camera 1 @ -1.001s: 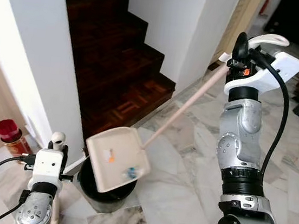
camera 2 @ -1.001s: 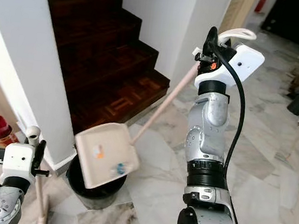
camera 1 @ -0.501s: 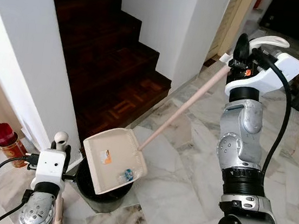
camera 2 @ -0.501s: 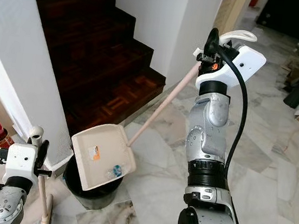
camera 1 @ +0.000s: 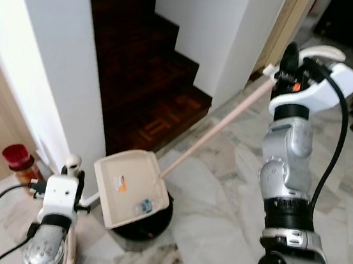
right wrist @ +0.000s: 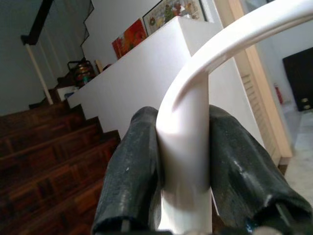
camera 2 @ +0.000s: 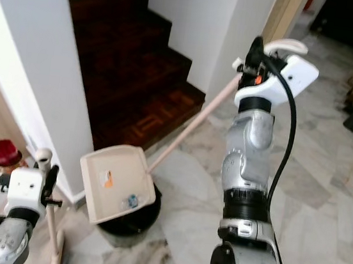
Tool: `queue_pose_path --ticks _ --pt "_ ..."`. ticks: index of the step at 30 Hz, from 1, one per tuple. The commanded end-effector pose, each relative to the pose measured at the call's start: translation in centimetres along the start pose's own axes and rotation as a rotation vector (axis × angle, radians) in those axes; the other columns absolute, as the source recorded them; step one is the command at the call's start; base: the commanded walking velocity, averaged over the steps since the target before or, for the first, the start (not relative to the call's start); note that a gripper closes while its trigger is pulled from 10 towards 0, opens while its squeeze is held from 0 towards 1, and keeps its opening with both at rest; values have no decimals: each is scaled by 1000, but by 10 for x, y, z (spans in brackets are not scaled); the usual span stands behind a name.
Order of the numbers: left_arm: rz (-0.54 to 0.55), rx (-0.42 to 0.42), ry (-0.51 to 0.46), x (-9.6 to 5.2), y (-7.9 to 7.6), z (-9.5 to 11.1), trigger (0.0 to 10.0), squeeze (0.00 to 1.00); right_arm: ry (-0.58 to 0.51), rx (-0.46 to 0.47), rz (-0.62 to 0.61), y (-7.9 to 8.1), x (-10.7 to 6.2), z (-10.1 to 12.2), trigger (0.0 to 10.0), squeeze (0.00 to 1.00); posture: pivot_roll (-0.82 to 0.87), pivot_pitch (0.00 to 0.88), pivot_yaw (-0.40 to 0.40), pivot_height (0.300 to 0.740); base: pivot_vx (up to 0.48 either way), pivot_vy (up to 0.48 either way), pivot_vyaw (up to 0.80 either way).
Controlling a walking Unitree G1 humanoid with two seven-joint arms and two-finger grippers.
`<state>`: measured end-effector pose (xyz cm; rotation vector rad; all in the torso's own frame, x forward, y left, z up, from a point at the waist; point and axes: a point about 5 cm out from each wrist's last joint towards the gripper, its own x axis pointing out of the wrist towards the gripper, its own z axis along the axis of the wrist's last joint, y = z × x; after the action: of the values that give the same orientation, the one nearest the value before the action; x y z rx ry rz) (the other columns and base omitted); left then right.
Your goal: Sweep floor
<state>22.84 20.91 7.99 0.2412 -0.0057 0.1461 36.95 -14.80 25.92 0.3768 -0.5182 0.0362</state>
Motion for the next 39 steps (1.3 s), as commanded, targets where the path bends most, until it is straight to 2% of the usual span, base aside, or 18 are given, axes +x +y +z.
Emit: queue_pose_path --ticks 1,5,27,39 --pt "-15 4 -22 1 -3 5 10000 0 -101 15 -26 -5 7 23 10000 0 102 8 -67 740 0 480 0" --pt "-16 8 -25 2 -3 6 10000 0 -83 23 -36 -6 7 21 10000 0 103 9 -65 740 0 434 -191" --pt "-43 10 -42 2 -5 9 10000 0 -79 25 -55 -9 7 20 10000 0 106 10 -61 740 0 0 -718" --pt "-39 4 -46 2 -6 9 10000 0 -130 30 -14 -2 8 27 10000 0 105 8 -62 740 46 0 0"
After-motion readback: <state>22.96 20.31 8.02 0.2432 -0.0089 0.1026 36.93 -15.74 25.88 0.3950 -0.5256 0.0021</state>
